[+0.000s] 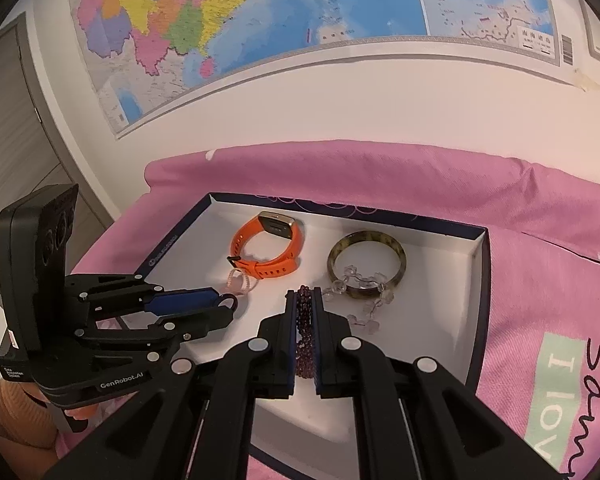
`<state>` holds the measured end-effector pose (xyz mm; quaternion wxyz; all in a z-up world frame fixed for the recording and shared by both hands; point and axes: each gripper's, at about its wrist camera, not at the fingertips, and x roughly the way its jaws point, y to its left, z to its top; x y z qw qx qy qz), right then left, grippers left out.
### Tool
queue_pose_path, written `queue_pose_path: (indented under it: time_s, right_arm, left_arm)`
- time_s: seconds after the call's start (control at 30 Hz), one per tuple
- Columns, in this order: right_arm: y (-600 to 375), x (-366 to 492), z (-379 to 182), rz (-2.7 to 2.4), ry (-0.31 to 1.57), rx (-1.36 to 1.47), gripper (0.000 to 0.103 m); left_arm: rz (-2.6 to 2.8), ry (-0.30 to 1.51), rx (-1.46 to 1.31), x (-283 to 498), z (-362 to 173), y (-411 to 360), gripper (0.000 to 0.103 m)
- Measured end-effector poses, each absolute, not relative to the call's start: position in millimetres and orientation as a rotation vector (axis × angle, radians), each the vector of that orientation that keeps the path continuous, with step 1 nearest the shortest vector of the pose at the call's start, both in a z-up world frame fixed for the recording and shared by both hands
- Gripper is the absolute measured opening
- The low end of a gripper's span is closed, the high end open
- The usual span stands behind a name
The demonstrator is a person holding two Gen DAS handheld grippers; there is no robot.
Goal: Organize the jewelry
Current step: 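Open the right gripper to drop the necklace while the left gripper releases the black ring into the box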
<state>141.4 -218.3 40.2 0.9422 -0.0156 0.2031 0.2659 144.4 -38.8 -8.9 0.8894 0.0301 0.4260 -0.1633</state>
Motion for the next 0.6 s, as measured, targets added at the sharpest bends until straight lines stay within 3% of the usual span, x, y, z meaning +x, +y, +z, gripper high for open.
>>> queue_pose_path:
  time_s: [0.33,0.53,0.6]
  right_arm:
    - [-223,153,34,0.511,0.434,-0.013,0.006]
    - [-224,156,31,0.491,0.443,0.0,0.012]
    - [-226,155,30,0.483,0.438,0.003,0.012]
  left_arm:
    - [-0.334,0.907,0.064,151,-17,-39,0.022]
    - [-0.333,0.902,0.061,150,-18,-38,0.022]
    - [-0.323,0.899,0.058,148,-15,-36,0.028]
